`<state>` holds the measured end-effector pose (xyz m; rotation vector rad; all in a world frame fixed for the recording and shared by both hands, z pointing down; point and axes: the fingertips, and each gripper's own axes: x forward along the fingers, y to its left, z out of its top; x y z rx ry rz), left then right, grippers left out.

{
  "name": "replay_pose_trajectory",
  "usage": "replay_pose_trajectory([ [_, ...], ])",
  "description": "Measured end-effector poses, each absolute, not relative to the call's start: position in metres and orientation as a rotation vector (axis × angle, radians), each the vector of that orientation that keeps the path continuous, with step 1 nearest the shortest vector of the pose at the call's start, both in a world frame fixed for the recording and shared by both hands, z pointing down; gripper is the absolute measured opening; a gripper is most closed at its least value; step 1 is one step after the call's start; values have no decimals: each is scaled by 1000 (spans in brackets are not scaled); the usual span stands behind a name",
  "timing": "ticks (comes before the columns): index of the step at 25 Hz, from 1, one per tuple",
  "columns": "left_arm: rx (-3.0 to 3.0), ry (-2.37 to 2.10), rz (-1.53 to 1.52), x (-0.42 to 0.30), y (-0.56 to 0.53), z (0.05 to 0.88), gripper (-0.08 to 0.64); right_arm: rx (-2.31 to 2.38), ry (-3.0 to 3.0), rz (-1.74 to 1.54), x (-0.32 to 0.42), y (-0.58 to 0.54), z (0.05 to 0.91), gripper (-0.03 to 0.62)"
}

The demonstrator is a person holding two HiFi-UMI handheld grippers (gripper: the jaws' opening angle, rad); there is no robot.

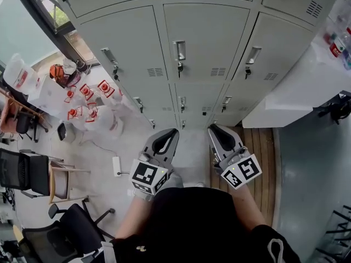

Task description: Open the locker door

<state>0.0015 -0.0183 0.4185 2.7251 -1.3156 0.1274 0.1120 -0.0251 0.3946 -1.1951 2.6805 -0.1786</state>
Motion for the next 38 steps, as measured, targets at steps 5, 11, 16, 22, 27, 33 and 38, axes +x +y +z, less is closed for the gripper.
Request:
replay_pose_trajectory([
  [5, 2749, -1284, 112, -35, -66, 414, 29, -1246, 2658, -151, 82, -75, 387, 54],
  [11, 2788, -1251, 102, -83, -120, 407, 29, -1311, 2631, -105, 47, -134, 377, 54],
  [16, 2796, -1205, 136, -108, -146, 411, 29, -1369, 2624, -86, 26, -170, 376, 54],
  [22, 2768, -1228, 133, -118, -166, 416, 29, -1381, 2649, -90, 19, -202, 376, 54],
  [27, 2728, -1290, 125, -113, -175, 414, 29, -1357, 2696, -98, 22, -229, 376, 55],
  [33, 2652, -1410, 132, -120, -181, 415, 29, -1326, 2746, -123, 19, -260, 379, 106],
  [38, 2579, -1504, 147, -129, -179, 420, 29, -1288, 2747, -149, 13, -279, 381, 117],
])
